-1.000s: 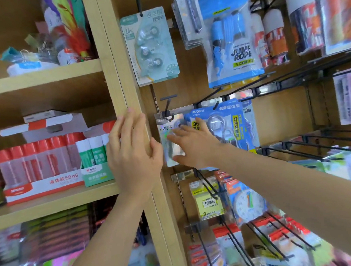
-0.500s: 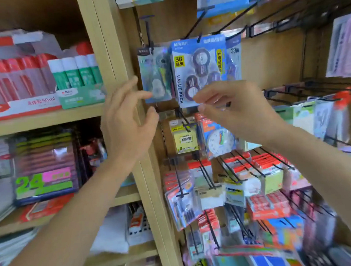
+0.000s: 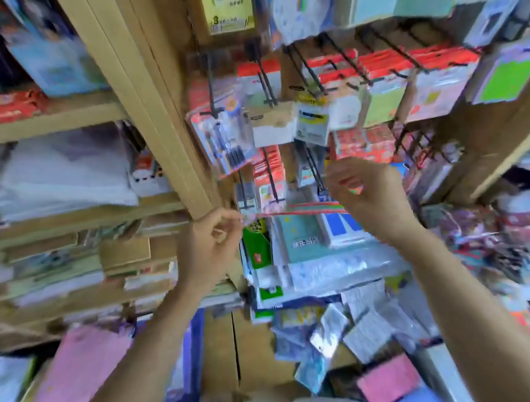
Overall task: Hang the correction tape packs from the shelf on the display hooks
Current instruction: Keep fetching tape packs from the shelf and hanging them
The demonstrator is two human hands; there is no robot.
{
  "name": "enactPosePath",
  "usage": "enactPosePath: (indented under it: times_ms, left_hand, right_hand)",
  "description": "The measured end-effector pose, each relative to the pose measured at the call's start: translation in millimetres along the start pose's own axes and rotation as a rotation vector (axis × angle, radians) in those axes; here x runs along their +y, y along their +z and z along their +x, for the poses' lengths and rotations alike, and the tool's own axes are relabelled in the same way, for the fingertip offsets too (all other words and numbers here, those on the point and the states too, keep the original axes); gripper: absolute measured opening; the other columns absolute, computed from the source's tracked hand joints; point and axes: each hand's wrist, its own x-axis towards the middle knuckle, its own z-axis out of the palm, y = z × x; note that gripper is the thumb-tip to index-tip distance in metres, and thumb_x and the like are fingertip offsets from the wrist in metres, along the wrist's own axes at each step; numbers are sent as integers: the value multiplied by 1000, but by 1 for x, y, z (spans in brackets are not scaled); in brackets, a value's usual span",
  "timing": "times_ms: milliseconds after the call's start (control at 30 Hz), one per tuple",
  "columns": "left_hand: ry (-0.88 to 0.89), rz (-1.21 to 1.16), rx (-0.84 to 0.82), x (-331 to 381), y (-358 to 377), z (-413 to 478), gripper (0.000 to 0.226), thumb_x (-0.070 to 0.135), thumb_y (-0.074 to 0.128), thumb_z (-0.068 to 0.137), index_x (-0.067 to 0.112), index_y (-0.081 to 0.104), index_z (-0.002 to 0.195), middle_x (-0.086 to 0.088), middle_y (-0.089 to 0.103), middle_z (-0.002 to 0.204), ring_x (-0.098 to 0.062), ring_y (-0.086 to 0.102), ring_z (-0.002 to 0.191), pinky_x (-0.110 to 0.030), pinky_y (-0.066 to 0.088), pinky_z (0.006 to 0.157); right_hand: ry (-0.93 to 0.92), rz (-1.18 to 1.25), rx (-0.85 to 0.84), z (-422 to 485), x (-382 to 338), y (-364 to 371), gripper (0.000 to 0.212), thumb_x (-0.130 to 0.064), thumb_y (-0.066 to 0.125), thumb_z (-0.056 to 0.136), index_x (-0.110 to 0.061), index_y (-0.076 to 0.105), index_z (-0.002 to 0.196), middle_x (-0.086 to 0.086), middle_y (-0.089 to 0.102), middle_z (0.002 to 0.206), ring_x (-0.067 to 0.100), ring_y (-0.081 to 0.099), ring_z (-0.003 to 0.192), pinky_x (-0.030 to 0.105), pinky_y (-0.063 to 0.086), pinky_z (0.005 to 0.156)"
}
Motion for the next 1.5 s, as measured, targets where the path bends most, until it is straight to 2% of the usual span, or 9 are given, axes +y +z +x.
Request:
enactPosePath:
  times_ms: [200, 367, 600, 800, 967, 1033, 1233, 1367, 1500]
  left_hand:
    - [-365, 31, -251, -71, 76, -102, 13, 42, 64, 81, 36, 73, 87, 14, 73, 79, -4, 68, 73, -36, 57, 71]
    - [-642, 107, -501, -118, 115, -177, 16, 37, 70, 83, 51, 64, 77, 41, 65, 76, 4, 68, 80, -23, 54, 77]
    - [-994, 174, -620, -180, 153, -251, 11, 31, 70, 82, 36, 71, 73, 13, 75, 87, -15, 70, 90, -29, 52, 78]
    - [-1092, 225, -658, -236, 178, -258, 7, 26, 68, 89, 30, 73, 87, 4, 74, 93, -19, 68, 93, -29, 47, 74]
    - [-982, 306, -659, -308, 201, -220, 28, 22, 65, 85, 15, 71, 112, -6, 74, 110, -27, 68, 104, -30, 49, 81]
    - [-930, 348, -659, -336, 209, -201, 31, 20, 66, 89, 16, 68, 120, -5, 73, 115, -26, 67, 106, -34, 51, 89]
    - [-736, 476, -653, -418, 236, -161, 39, 20, 66, 90, 15, 64, 129, -6, 66, 132, -27, 61, 121, -33, 46, 96]
    - [-499, 647, -644, -461, 253, -156, 70, 23, 70, 89, 11, 40, 151, -15, 39, 158, -31, 34, 147, -43, 32, 118]
    - [-463, 818, -774, -502, 271, -161, 101, 38, 71, 89, 11, 6, 162, -14, 4, 169, -31, 6, 156, -49, 19, 124]
  right_hand:
    - [305, -73, -197, -76, 94, 46, 13, -11, 69, 88, -17, 74, 98, -7, 69, 75, 14, 68, 72, 31, 57, 72]
    - [643, -103, -474, -147, 162, 69, 15, -17, 71, 87, -19, 74, 101, 3, 75, 88, 17, 69, 76, 29, 51, 70]
    - [887, -163, -698, -228, 242, 96, 15, -14, 72, 86, -14, 76, 100, 10, 75, 98, 29, 70, 92, 30, 47, 73]
    - [1024, -181, -746, -275, 298, 141, 19, -15, 68, 86, -16, 73, 105, 7, 76, 98, 29, 69, 97, 36, 53, 81]
    - [1011, -223, -841, -308, 330, 199, 45, -29, 69, 85, -26, 62, 129, 2, 68, 121, 25, 64, 108, 30, 47, 81]
    - [937, -239, -885, -322, 342, 224, 59, -35, 72, 83, -26, 53, 139, 2, 58, 135, 25, 57, 120, 35, 47, 94]
    - [702, -443, -981, -340, 376, 285, 86, -49, 65, 87, -35, 16, 156, -5, 7, 167, 30, 12, 151, 49, 28, 117]
    - [642, -537, -1047, -353, 398, 313, 98, -61, 60, 87, -43, -8, 155, -6, -17, 166, 33, -15, 152, 56, 13, 122]
    - [607, -599, -1058, -362, 419, 333, 104, -64, 60, 86, -46, -19, 152, -4, -26, 163, 40, -20, 149, 61, 11, 120]
